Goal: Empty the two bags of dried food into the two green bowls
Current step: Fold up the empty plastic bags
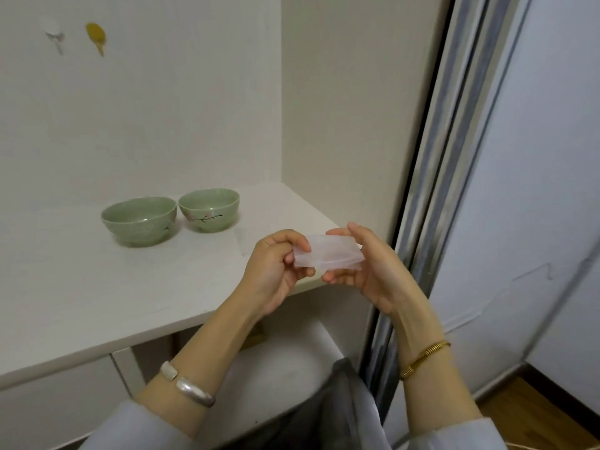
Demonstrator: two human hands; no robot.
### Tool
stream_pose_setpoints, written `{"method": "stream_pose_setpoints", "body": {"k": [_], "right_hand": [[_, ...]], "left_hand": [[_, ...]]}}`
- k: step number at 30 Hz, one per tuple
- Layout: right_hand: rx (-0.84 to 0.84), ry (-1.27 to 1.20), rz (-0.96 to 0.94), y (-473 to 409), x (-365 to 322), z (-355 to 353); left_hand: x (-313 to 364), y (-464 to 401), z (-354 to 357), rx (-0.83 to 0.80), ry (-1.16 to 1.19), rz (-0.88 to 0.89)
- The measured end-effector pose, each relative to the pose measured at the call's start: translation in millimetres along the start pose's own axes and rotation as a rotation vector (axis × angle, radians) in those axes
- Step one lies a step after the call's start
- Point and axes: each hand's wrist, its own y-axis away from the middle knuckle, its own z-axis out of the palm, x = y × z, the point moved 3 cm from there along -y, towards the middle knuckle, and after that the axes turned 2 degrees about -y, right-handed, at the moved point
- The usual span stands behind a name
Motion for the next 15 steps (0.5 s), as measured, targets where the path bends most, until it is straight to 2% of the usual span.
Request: {"method": "stream_pose_setpoints", "body": {"k": [6,13,15], "right_hand": [[0.148,0.019,-0.116,35.6,-4.3,-35.1],[0.304,0.265,-0.117,79.3,4.5,-77.8],[0.394,0.308,-0.118,92.1,8.1,-94.6]], "left_hand": [[-21.1,8.3,36.4,-0.097,-0.096,0.008],[-66.9,31.4,65.7,-0.186,-0.054,-0.140],[-81.5,37.9,74.9,-0.198,-0.045,-0.209]]}}
